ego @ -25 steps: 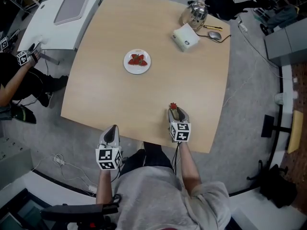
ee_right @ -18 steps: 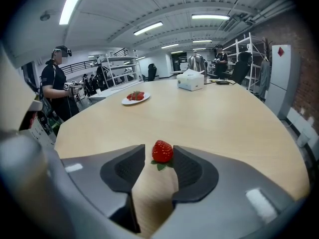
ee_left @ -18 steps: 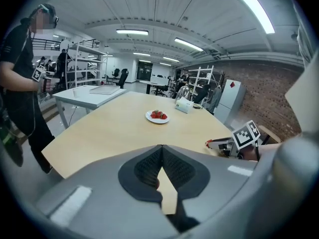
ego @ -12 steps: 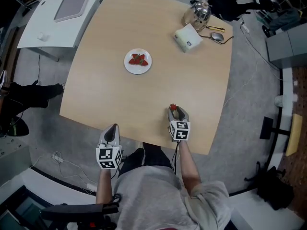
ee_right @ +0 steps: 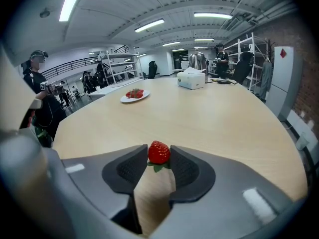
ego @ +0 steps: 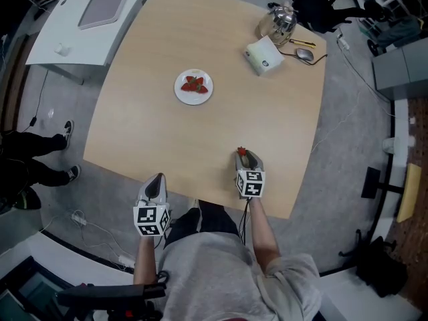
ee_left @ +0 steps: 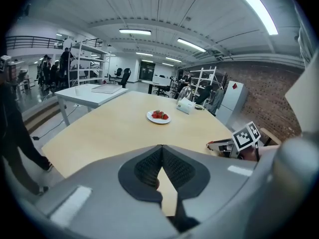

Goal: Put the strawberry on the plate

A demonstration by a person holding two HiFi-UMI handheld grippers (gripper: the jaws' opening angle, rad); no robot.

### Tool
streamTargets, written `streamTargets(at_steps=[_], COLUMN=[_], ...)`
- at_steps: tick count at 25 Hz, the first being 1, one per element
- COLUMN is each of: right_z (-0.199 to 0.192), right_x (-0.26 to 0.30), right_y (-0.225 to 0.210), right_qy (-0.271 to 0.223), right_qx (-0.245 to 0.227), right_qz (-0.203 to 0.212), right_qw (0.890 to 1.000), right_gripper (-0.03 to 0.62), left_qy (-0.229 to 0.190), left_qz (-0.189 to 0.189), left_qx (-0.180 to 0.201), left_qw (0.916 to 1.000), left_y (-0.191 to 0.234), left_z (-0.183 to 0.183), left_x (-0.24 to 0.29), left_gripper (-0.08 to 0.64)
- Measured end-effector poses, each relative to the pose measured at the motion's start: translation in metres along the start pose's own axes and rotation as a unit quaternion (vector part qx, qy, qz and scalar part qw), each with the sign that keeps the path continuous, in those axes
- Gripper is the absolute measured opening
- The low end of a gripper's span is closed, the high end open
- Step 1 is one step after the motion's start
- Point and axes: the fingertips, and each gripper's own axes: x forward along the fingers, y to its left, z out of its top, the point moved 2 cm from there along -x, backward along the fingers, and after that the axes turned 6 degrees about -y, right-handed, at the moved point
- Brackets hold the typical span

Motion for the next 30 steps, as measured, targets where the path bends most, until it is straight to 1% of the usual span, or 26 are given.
streamTargets(at_steps=[3, 13, 21, 30], right_z=[0.001, 0.022, 0.049, 0.075], right_x=[0.001, 0.013, 0.027, 0.054], right_y=[0.001, 0.015, 0.040, 0.074], right_qy=[-0.002, -0.017, -0.028, -0.029], right_qx=[0.004, -0.008, -0.029, -0.061], right_qz=[0.006, 0.032, 0.074, 0.111], right_qw=[1.000, 0.999, 0.996, 0.992], right_gripper=[0.147, 0.146, 0.146, 0.145], left_qy=[-0.001, -0.008, -0.019, -0.032], left_qz=[0.000, 0.012, 0.037, 0.068], left_qx=[0.006, -0.003, -0.020, -0.041], left_qw=[1.0000, 0.9999, 0.9989, 0.9963], left_y=[-0.001, 0.003, 0.014, 0.033], left_z=[0.000, 0.001, 0.005, 0.006], left_x=[0.000, -0.002, -0.011, -0.022], left_gripper=[0.020, 0.020, 0.020, 0.020])
